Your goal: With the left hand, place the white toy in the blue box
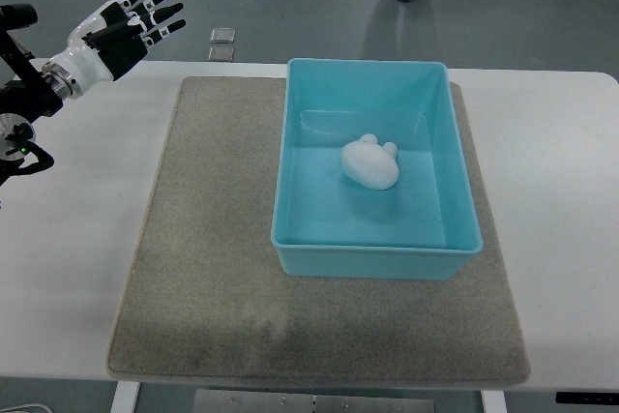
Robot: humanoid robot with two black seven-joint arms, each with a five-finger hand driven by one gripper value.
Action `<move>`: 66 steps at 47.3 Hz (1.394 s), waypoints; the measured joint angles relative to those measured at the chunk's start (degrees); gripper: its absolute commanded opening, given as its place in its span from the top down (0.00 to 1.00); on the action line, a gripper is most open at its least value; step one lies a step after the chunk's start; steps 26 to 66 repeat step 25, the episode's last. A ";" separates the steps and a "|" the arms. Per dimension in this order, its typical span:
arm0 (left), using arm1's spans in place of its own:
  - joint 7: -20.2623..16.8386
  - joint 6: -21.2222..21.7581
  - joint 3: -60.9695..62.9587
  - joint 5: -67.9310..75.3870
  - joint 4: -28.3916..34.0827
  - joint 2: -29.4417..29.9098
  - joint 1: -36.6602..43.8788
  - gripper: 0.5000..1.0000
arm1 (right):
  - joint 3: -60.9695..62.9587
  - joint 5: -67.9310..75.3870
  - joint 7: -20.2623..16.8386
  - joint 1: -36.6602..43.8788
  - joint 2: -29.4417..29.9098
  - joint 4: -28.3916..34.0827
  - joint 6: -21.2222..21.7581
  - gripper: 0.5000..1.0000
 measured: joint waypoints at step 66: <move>-0.06 0.00 -0.11 0.00 0.00 0.05 -0.02 0.01 | -0.09 -0.30 -0.02 -0.29 0.00 0.23 -0.12 0.13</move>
